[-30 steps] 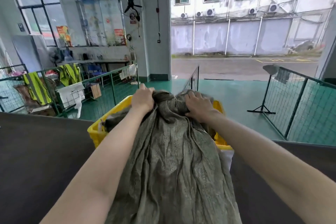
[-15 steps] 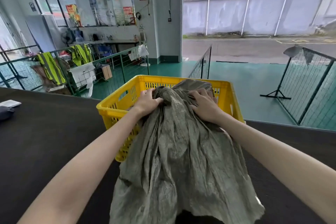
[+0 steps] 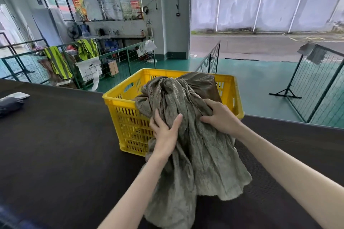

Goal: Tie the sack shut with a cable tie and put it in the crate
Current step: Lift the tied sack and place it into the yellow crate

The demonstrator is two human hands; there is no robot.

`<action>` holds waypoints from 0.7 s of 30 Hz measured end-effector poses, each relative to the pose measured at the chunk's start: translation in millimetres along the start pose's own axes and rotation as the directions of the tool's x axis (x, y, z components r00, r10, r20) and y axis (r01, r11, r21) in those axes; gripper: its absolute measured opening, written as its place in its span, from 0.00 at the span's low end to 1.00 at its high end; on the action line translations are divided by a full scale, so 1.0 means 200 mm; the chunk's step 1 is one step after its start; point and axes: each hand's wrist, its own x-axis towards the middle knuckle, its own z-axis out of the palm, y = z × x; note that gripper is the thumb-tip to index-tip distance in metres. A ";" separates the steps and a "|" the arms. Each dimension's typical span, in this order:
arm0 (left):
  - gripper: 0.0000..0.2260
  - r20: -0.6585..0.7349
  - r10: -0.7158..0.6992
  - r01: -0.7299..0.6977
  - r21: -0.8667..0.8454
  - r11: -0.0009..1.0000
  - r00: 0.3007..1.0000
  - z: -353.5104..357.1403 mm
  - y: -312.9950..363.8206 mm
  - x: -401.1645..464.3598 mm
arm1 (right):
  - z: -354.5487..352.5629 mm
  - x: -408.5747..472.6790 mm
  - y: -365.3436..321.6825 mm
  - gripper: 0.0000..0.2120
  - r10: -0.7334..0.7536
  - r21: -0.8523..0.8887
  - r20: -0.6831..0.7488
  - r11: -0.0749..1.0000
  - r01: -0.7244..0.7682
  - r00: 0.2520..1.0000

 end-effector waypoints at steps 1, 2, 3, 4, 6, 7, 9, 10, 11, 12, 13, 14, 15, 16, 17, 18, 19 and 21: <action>0.40 0.003 -0.017 0.017 -0.029 0.999 1.000 0.01 0.02 -0.01 | 0.02 -0.02 0.00 0.16 -0.036 -0.021 -0.022 0.999 0.036 0.999; 0.39 0.000 -0.048 0.047 -0.060 0.997 0.999 0.00 0.05 0.00 | 0.04 -0.04 0.00 0.19 -0.064 -0.063 -0.033 0.996 0.062 0.997; 0.39 -0.004 -0.088 0.087 -0.090 0.992 0.996 0.00 0.09 0.01 | 0.06 -0.07 0.00 0.21 -0.087 -0.094 -0.031 0.992 0.084 0.996; 0.39 -0.007 -0.123 0.122 -0.109 0.987 0.992 -0.02 0.13 0.03 | 0.09 -0.11 -0.01 0.23 -0.110 -0.095 -0.018 0.990 0.107 0.994; 0.40 -0.008 -0.148 0.146 -0.098 0.984 0.989 -0.03 0.19 0.07 | 0.15 -0.17 -0.03 0.25 -0.169 -0.064 0.027 0.983 0.170 0.985; 0.41 -0.003 -0.135 0.134 -0.075 0.988 0.991 -0.02 0.21 0.09 | 0.18 -0.21 -0.04 0.26 -0.196 -0.068 0.048 0.978 0.199 0.979; 0.43 0.010 -0.094 0.094 0.009 0.996 0.996 0.01 0.24 0.10 | 0.25 -0.26 -0.05 0.27 -0.211 -0.070 0.080 0.974 0.217 0.974; 0.43 0.006 -0.083 0.083 0.060 0.995 0.996 0.02 0.23 0.11 | 0.28 -0.29 -0.05 0.27 -0.203 -0.061 0.094 0.976 0.209 0.975; 0.42 -0.003 -0.073 0.073 0.107 0.992 0.997 0.02 0.22 0.13 | 0.31 -0.31 -0.05 0.26 -0.196 -0.051 0.111 0.978 0.202 0.974; 0.40 -0.013 -0.062 0.063 0.144 0.988 0.998 0.02 0.21 0.14 | 0.33 -0.33 -0.05 0.25 -0.197 -0.048 0.132 0.978 0.205 0.971; 0.38 -0.014 -0.053 0.054 0.179 0.982 0.999 0.01 0.20 0.15 | 0.35 -0.34 -0.04 0.24 -0.204 -0.044 0.140 0.976 0.212 0.969; 0.36 -0.012 -0.047 0.049 0.211 0.976 0.999 -0.01 0.19 0.17 | 0.36 -0.37 -0.03 0.23 -0.215 -0.031 0.135 0.975 0.221 0.967; 0.34 -0.003 -0.048 0.048 0.240 0.970 0.999 -0.03 0.19 0.18 | 0.37 -0.38 -0.03 0.22 -0.228 -0.008 0.108 0.973 0.231 0.968; 0.32 0.002 -0.047 0.044 0.256 0.966 0.999 -0.05 0.20 0.20 | 0.38 -0.39 -0.03 0.23 -0.237 0.018 0.062 0.971 0.236 0.970; 0.31 0.009 -0.052 0.048 0.249 0.967 0.999 -0.07 0.21 0.22 | 0.38 -0.40 -0.03 0.25 -0.234 0.044 0.003 0.971 0.234 0.972; 0.29 0.012 -0.054 0.050 0.207 0.977 0.998 -0.08 0.23 0.24 | 0.39 -0.40 -0.04 0.30 -0.218 0.068 -0.058 0.973 0.221 0.974; 0.27 0.027 -0.076 0.072 0.118 0.990 0.997 -0.09 0.26 0.26 | 0.39 -0.40 -0.06 0.37 -0.184 0.100 -0.104 0.976 0.194 0.977; 0.23 0.078 -0.098 0.106 -0.107 0.989 0.992 -0.10 0.36 0.29 | 0.39 -0.38 -0.10 0.51 -0.113 0.186 -0.142 0.973 0.139 0.983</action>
